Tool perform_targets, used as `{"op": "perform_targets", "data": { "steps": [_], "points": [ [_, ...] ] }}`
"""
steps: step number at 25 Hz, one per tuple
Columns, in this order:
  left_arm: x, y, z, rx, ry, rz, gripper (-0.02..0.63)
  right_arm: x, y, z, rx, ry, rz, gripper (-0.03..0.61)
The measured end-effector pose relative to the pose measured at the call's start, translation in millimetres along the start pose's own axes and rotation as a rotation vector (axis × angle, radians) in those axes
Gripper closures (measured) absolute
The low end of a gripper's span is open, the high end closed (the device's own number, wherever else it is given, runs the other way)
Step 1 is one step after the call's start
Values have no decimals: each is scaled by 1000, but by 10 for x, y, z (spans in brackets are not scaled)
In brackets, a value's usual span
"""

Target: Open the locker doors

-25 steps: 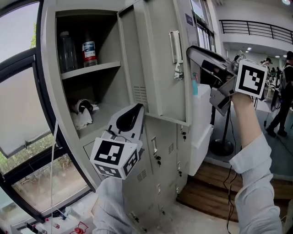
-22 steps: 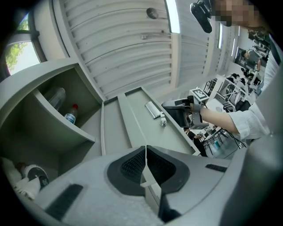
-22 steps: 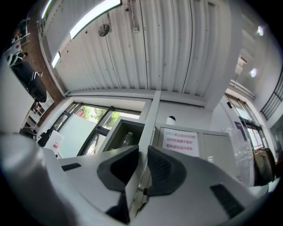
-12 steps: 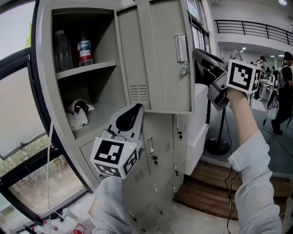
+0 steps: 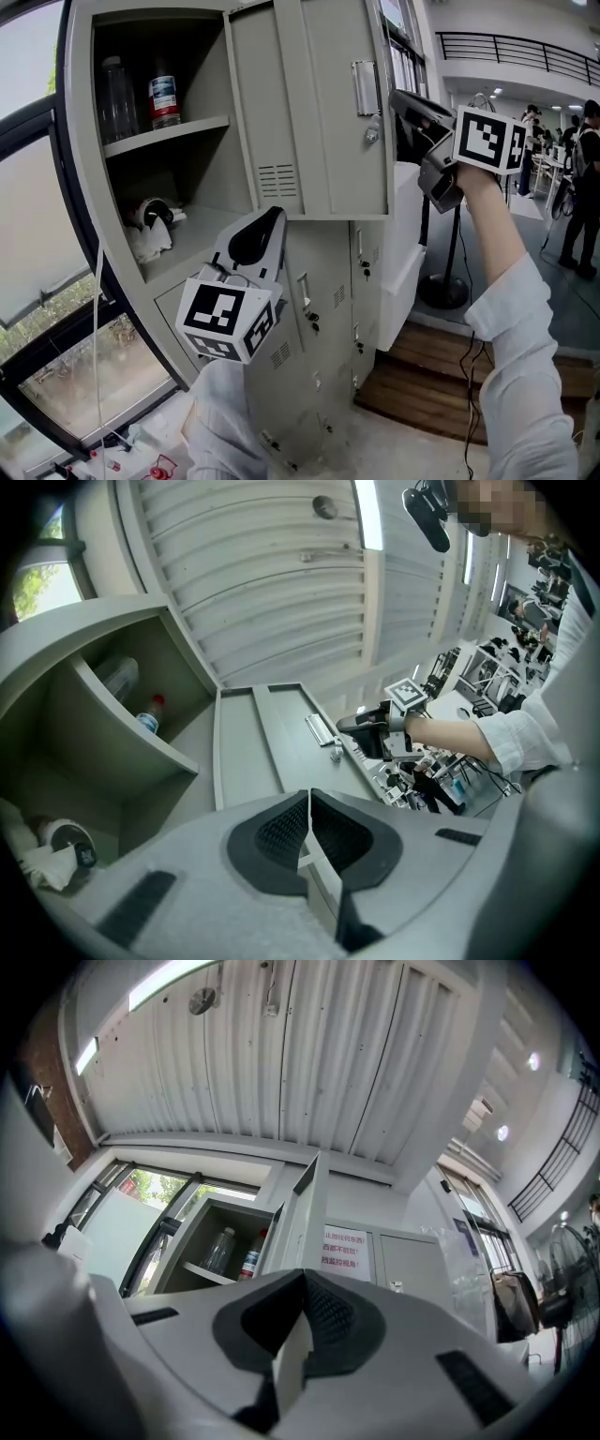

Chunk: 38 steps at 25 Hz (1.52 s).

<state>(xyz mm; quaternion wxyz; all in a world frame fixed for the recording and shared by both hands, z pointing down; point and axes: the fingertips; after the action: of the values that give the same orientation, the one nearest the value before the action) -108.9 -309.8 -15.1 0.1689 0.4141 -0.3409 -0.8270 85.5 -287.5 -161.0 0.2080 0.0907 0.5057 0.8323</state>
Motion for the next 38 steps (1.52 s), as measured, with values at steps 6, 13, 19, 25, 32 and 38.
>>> {"op": "perform_targets", "data": {
  "steps": [6,13,19,25,32,38],
  "points": [
    [-49,20,-26,17,1,2,600,47,3,10,6,-15,15,578],
    [-138,-41,112,23,10,8,600,41,19,246,-37,20,-36,577],
    [-354,27,363,32,34,40,600,187,109,754,-80,49,-57,577],
    [-675,159,651,61,86,106,600,513,477,1201,-45,63,-96,577],
    [-1114,210,971,85,147,176,600,796,1093,1684,70,163,-40,577],
    [-1379,230,1305,99,172,241,601,1151,1511,2042,123,229,55,577]
  ]
}}
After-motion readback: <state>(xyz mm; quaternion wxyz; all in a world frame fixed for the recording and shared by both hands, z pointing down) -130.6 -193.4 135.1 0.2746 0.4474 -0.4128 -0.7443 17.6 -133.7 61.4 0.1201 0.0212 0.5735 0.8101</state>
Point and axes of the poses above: the fingertips, and each gripper's own axes: z backward along the fingers, x to its left, y out of its underside, and after that the axes turned 12 degrees about -z, right-handed
